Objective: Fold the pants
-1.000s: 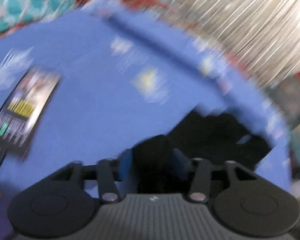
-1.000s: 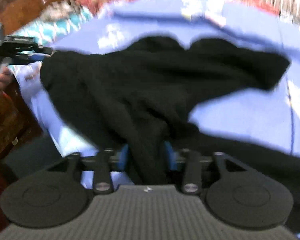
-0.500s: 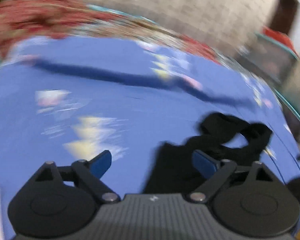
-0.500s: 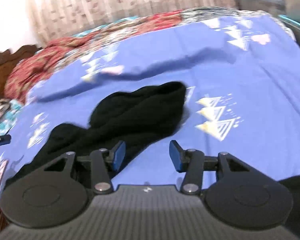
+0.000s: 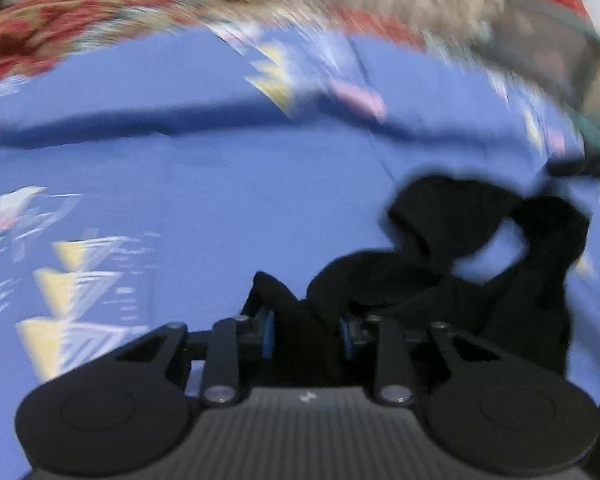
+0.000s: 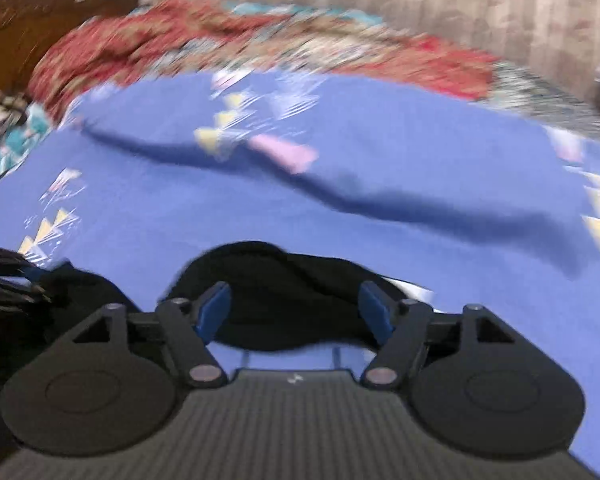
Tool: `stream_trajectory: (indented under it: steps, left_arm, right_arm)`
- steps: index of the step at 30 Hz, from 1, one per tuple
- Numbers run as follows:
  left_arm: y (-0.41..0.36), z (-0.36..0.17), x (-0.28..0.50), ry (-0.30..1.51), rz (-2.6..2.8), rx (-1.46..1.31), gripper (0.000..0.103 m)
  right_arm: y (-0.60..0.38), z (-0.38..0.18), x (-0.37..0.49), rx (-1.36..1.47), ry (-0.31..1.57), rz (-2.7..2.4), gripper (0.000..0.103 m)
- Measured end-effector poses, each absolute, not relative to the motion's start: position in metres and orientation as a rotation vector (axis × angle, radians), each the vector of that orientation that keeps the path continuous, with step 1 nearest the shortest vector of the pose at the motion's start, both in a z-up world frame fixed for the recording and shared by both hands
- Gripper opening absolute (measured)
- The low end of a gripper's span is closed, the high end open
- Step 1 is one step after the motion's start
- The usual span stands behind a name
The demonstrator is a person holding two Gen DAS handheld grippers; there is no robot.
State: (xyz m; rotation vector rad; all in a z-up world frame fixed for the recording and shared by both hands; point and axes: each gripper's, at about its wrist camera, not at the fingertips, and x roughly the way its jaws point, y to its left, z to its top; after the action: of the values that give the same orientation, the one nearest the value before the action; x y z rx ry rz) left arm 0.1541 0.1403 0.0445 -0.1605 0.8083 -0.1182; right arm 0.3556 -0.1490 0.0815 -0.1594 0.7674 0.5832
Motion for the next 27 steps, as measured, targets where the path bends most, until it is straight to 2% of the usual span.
stream_trajectory:
  steps: [3,5,7,9,10,11,13,19,23,27]
  left_arm:
    - [0.172,0.072,0.115,0.698,-0.021,-0.216,0.026]
    - [0.187,0.083,0.091,0.653,0.016,-0.258,0.026]
    - [0.199,0.092,0.068,0.622,0.051,-0.294,0.026]
    - [0.208,0.096,0.051,0.608,0.078,-0.332,0.026]
    - [0.211,0.096,0.046,0.609,0.084,-0.348,0.026]
    - [0.212,0.096,0.041,0.611,0.085,-0.36,0.026]
    - [0.212,0.098,0.038,0.602,0.087,-0.355,0.026]
    - [0.223,0.106,0.03,0.547,0.108,-0.408,0.026]
    - [0.238,0.112,0.019,0.481,0.159,-0.468,0.026]
    - [0.261,0.112,0.01,0.449,0.189,-0.55,0.026]
  right_arm:
    - [-0.106,0.064,0.371,-0.113,0.842,0.66,0.075]
    - [-0.08,0.051,0.372,-0.08,0.887,0.698,0.081]
    - [-0.054,0.033,0.374,-0.1,0.947,0.703,0.08]
    - [-0.035,0.013,0.377,-0.174,1.013,0.614,0.054]
    - [-0.031,0.008,0.377,-0.23,1.001,0.548,0.035]
    - [-0.035,0.011,0.38,-0.23,0.984,0.518,0.028]
    - [-0.061,0.037,0.386,-0.096,0.928,0.472,0.028]
    - [-0.23,0.173,0.359,0.46,0.543,0.262,0.028]
    - [-0.35,0.239,0.302,0.6,0.326,0.023,0.028]
    - [-0.427,0.271,0.231,0.657,0.198,-0.12,0.028]
